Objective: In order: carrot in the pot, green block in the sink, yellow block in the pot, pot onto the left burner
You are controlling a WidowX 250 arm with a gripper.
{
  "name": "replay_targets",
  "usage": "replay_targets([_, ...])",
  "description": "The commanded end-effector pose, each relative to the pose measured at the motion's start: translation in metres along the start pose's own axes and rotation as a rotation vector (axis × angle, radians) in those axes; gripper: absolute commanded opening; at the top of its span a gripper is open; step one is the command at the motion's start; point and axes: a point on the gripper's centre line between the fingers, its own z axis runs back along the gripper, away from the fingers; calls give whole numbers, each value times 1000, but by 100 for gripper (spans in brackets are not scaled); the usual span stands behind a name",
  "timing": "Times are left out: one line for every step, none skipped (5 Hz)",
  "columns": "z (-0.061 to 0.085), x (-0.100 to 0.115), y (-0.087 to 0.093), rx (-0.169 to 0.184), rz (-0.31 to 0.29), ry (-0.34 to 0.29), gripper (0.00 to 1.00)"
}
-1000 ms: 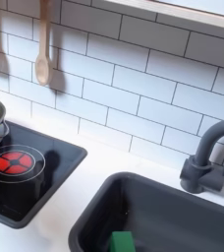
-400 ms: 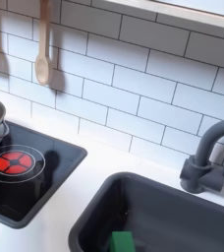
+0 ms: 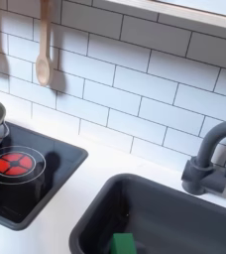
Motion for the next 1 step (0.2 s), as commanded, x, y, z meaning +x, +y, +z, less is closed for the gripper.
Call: replay_targets([0, 0, 0, -1, 1, 2, 100])
